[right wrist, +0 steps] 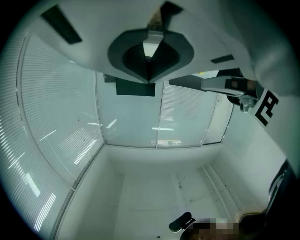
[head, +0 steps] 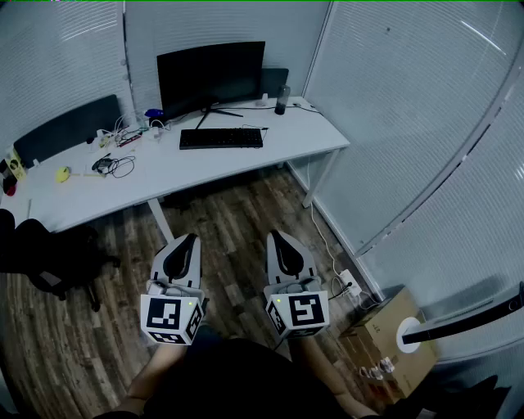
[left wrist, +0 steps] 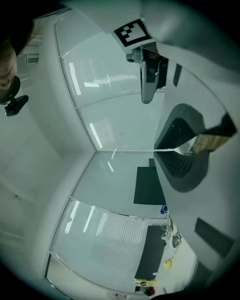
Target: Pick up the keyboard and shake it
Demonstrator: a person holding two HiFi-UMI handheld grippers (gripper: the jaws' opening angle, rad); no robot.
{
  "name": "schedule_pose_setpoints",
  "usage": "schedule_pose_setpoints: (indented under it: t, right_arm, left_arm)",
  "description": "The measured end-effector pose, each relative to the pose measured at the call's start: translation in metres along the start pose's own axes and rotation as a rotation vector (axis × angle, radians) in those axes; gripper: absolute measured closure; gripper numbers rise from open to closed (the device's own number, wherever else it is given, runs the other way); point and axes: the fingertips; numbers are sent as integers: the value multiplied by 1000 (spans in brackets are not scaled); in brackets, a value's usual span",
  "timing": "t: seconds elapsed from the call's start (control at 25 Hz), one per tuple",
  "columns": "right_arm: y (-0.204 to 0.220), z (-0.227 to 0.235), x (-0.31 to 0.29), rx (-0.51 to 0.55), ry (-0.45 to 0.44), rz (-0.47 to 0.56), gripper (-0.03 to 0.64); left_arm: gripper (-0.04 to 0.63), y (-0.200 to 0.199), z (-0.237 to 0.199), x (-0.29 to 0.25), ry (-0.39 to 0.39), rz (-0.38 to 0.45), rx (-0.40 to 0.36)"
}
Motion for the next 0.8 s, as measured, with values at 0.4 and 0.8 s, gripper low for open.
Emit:
schedule_pose_setpoints:
  t: [0.4,0.8]
  right_arm:
    - [5,3,-28,-4,-5,-7,588]
    - [20,33,-144,-10,14,-62,586]
  left_arm:
    - [566,7,-19,-19,-8,-12,17]
    - [565,13,-80,-125,54,-23,18]
Point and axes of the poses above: the fingertips, and each gripper's own axes: x backward along the fingers, z to its right, y out of its underside, and after that the axes turned 12 degrees about -z, right-handed
